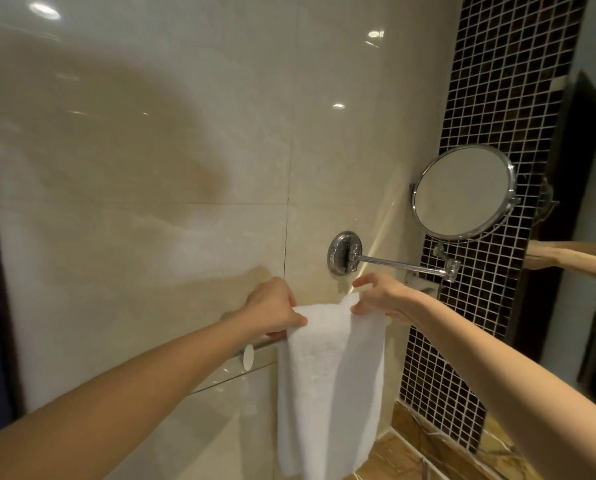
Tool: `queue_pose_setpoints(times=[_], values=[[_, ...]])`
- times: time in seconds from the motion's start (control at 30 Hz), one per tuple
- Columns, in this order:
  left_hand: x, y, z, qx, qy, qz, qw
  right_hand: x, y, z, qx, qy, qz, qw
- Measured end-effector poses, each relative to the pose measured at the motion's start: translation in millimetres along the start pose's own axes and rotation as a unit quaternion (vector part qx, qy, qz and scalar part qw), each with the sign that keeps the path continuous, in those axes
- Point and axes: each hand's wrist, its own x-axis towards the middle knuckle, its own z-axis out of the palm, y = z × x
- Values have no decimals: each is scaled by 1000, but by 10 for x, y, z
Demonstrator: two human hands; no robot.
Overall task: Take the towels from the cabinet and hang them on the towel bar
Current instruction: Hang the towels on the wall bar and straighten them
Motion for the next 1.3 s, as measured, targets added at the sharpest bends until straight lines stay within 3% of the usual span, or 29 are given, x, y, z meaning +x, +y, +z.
queue_pose_setpoints(times=[0.2,0.5,0.63,0.73,0.8,0.9,1.0,1.3], values=[[52,-60,115,112,-18,7,994,16,10,111,-103,33,-41,993],[62,-124,165,157,-30,37,986,124,175,158,-156,14,-58,986],[-53,-44,186,218,-7,96,971,155,255,222,-174,16,-89,981],[-125,-3,207,268,-4,121,956,138,298,285,-297,47,-111,947],[-124,-6,224,285,-1,138,948,82,274,331,-355,56,-169,918],[-85,-33,255,293,6,144,945,19,218,397,-388,8,-255,886],[4,-95,297,278,2,152,949,51,202,445,-388,-19,-289,875],[30,-148,315,268,-3,154,951,102,247,440,-331,-49,-308,891]])
